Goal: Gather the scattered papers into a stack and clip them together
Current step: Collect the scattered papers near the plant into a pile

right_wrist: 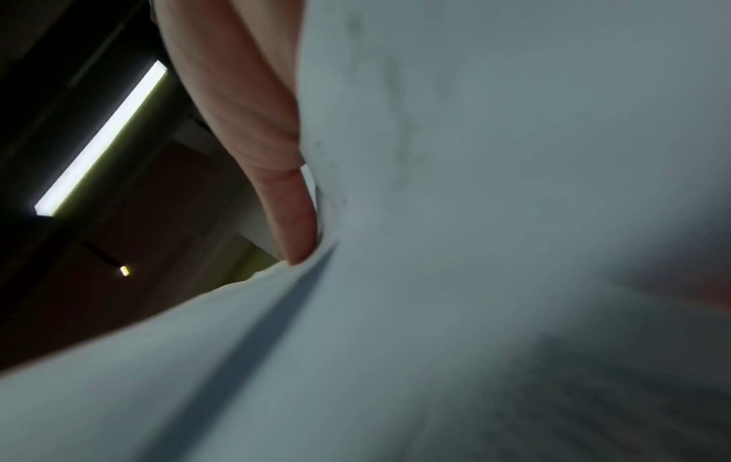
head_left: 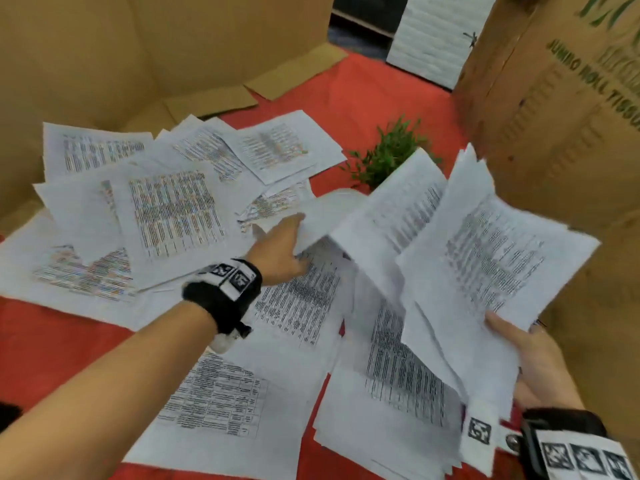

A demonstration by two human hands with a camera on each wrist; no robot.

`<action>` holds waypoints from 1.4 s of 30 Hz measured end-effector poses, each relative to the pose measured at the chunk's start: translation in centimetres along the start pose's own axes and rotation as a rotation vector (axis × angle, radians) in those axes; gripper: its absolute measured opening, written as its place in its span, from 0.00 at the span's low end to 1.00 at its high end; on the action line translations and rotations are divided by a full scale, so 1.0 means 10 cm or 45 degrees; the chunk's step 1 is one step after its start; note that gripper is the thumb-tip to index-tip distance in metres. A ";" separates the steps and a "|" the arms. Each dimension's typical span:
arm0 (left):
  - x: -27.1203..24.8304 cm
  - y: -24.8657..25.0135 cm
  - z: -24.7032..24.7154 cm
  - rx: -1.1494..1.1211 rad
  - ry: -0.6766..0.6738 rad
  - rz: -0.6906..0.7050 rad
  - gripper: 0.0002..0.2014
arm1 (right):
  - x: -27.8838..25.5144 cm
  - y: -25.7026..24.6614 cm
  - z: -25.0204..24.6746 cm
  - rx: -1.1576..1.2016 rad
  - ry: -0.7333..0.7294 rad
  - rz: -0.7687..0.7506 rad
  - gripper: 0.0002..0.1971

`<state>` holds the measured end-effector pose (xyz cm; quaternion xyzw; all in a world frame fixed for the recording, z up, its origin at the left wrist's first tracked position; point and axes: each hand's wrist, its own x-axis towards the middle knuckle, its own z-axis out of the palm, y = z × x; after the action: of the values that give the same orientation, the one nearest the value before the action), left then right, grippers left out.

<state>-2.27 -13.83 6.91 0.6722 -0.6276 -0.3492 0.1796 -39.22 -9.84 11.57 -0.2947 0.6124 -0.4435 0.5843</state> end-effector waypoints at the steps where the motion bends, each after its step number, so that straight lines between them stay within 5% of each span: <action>1: 0.02 -0.06 0.12 0.174 -0.044 -0.041 0.51 | 0.01 0.13 -0.08 -0.045 0.080 0.009 0.15; 5: 0.17 -0.29 0.43 0.740 0.086 -0.125 0.61 | -0.03 0.61 -0.33 -0.120 0.305 0.107 0.21; 8: 0.37 -0.40 0.23 0.606 0.410 -0.275 0.41 | -0.04 0.88 -0.52 -0.247 0.387 0.176 0.21; 11: 0.54 -0.50 -0.06 0.463 0.531 -0.328 0.15 | -0.02 1.06 -0.62 -0.415 0.381 0.217 0.19; 13: 0.60 -0.53 -0.19 0.420 0.614 -0.287 0.11 | -0.02 1.12 -0.63 -0.515 0.348 0.234 0.18; 19: 0.51 -0.15 -0.53 -0.162 1.005 0.043 0.06 | 0.07 1.11 -0.62 -0.732 0.449 0.063 0.18; 25: -0.03 0.59 -0.96 -0.709 0.774 0.521 0.09 | -0.01 0.87 -0.67 -0.346 0.472 -0.030 0.15; 27: -0.16 0.75 -1.00 -0.869 0.762 0.560 0.12 | -0.09 0.74 -0.67 -0.098 0.439 -0.045 0.14; 33: -0.02 0.49 -0.63 -1.545 0.828 -0.009 0.15 | -0.20 0.53 -0.58 0.300 0.279 -0.155 0.20; 37: 0.04 0.17 -0.21 -1.418 0.843 -0.383 0.17 | -0.18 0.62 -0.34 0.343 0.230 -0.112 0.20; 42: -0.04 -0.16 0.17 -1.371 0.741 -0.564 0.13 | -0.17 0.84 0.23 0.268 0.199 -0.032 0.18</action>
<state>-2.28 -12.87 4.68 0.6689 -0.1370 -0.4472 0.5778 -35.37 -5.15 5.11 -0.2041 0.6023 -0.5342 0.5569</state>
